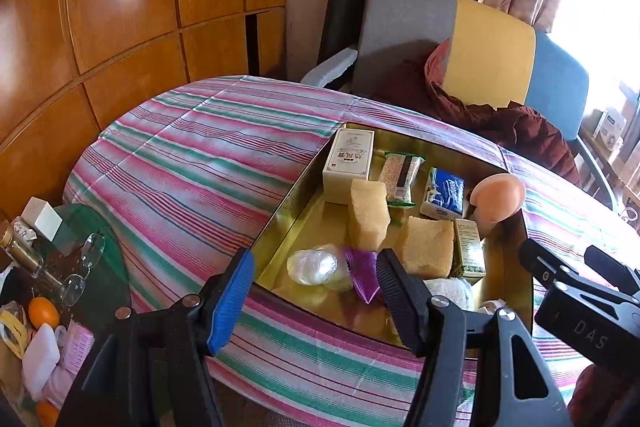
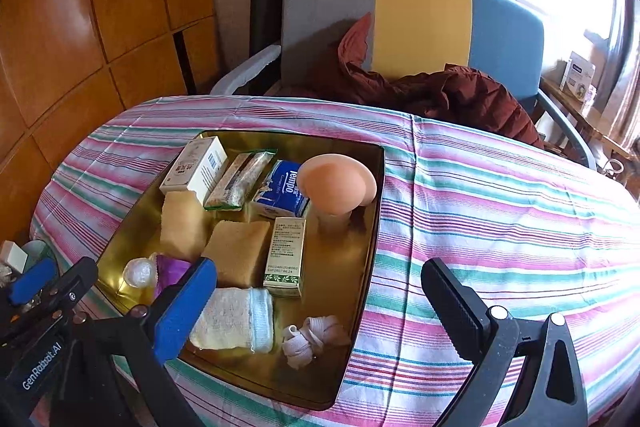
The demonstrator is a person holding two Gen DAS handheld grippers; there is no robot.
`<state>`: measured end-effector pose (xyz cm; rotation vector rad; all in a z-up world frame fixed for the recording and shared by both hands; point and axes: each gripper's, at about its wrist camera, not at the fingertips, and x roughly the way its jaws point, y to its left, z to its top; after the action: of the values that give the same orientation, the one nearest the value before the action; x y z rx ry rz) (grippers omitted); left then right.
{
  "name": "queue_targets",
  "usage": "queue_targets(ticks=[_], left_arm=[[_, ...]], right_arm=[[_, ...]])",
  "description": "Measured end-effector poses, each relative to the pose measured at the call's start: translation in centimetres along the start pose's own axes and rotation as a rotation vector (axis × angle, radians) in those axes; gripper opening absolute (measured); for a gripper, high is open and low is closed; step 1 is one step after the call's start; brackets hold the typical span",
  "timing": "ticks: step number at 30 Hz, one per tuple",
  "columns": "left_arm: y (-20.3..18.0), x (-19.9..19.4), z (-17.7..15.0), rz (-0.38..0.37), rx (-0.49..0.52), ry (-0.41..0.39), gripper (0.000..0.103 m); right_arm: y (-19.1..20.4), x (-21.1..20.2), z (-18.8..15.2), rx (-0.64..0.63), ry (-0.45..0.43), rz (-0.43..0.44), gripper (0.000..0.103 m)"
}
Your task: Organize objects
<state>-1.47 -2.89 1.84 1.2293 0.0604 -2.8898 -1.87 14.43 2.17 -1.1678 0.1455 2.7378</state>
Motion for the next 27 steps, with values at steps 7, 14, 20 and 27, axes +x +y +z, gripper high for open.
queue_targets(ticks=[7, 14, 20, 27], left_arm=[[-0.2, 0.1, -0.2, -0.004, 0.013, 0.01, 0.064], [-1.0, 0.2, -0.4, -0.022, 0.043, 0.032, 0.064], [-1.4, 0.2, -0.7, -0.044, 0.051, 0.045, 0.064], [-1.4, 0.0, -0.7, -0.014, 0.046, 0.013, 0.06]], right_arm=[[0.1, 0.3, 0.0, 0.005, 0.016, -0.049, 0.103], [0.0, 0.3, -0.1, 0.015, 0.018, -0.049, 0.103], [0.0, 0.3, -0.1, 0.017, 0.017, -0.05, 0.103], [-0.3, 0.4, -0.1, 0.025, 0.018, -0.053, 0.103]])
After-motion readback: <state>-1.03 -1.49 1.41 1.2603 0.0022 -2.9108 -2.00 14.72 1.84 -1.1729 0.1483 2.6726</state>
